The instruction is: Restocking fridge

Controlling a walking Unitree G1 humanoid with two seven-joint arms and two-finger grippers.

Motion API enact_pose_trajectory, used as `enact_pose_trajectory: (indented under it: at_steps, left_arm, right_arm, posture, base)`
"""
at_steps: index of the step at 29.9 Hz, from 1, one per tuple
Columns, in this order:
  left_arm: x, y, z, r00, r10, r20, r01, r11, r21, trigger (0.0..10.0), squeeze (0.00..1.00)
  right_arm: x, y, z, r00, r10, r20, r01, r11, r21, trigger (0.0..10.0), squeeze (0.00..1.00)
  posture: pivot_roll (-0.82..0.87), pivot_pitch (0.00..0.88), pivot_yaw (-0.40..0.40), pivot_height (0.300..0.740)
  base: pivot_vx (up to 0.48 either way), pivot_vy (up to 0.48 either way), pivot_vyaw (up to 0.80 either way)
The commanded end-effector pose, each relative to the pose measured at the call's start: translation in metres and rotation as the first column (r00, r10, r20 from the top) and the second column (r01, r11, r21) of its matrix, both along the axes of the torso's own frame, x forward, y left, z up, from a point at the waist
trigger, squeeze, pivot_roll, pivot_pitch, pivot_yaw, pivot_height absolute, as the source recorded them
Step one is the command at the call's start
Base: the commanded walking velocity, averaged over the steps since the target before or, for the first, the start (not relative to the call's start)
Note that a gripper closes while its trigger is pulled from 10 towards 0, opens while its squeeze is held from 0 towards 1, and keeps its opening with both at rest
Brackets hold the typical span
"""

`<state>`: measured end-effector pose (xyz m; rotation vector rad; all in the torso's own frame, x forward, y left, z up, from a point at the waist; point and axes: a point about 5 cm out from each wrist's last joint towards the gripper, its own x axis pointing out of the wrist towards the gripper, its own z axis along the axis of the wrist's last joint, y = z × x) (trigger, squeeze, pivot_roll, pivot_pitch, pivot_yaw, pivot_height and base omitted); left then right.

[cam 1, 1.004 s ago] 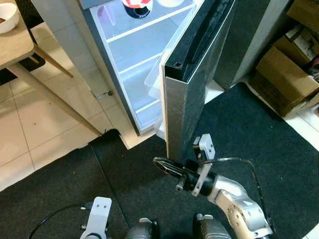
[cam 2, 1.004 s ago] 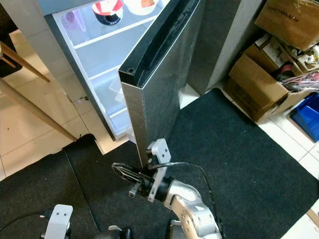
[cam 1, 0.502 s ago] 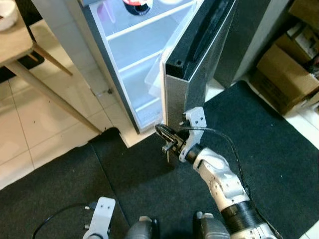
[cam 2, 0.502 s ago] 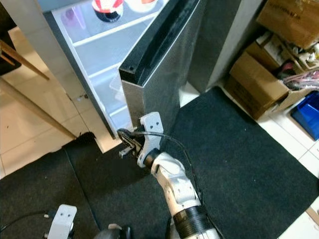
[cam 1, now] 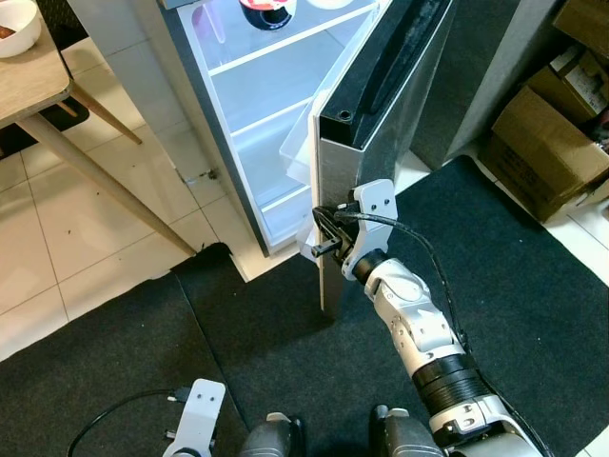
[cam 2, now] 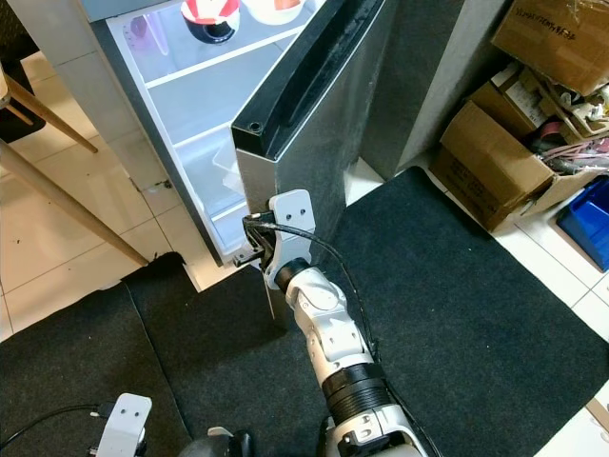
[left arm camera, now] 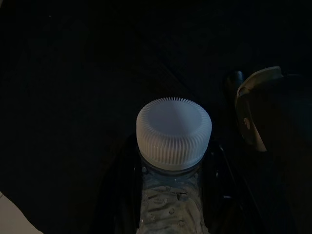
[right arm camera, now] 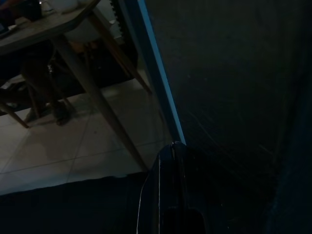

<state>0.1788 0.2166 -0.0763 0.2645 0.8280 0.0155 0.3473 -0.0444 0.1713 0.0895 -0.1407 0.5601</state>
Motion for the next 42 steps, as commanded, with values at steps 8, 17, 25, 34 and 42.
enact_pose_trajectory:
  at_steps: [8,17,25,34,42]
  left_arm:
    - [-0.016,-0.005,-0.009,0.998,-0.006,-0.062,0.006,1.0,-0.002,10.0,0.0]
    - [-0.018,-0.004,-0.01,0.998,-0.013,-0.069,0.013,1.0,0.004,10.0,0.0]
    - [-0.017,-0.005,-0.009,0.998,-0.016,-0.066,0.016,1.0,0.004,10.0,0.0]
    - [-0.018,-0.005,-0.01,0.997,-0.017,-0.069,0.017,1.0,0.005,10.0,0.0]
    - [-0.018,-0.005,-0.01,0.997,-0.019,-0.069,0.02,1.0,0.005,10.0,0.0]
  right_arm:
    - [0.014,-0.032,0.007,0.967,-0.241,0.078,0.246,0.967,-0.066,10.0,0.0]
    - [0.007,-0.03,0.002,0.976,-0.208,0.069,0.21,0.977,-0.024,10.0,0.0]
    - [-0.002,-0.006,0.008,0.995,-0.023,0.096,0.025,1.0,-0.015,10.0,0.0]
    - [0.002,-0.013,0.008,0.988,-0.097,0.118,0.106,0.992,-0.07,10.0,0.0]
    - [0.012,-0.04,0.009,0.953,-0.273,0.131,0.287,0.953,-0.098,10.0,0.0]
  posture:
    - [-0.11,0.33,0.061,0.74]
    - [-0.11,0.331,0.066,0.74]
    - [-0.11,0.331,0.066,0.74]
    - [-0.11,0.325,0.061,0.74]
    - [-0.11,0.32,0.057,0.74]
  base:
    - [0.0,0.0,0.0]
    - [0.0,0.0,0.0]
    - [0.0,0.0,0.0]
    - [0.0,0.0,0.0]
    - [0.0,0.0,0.0]
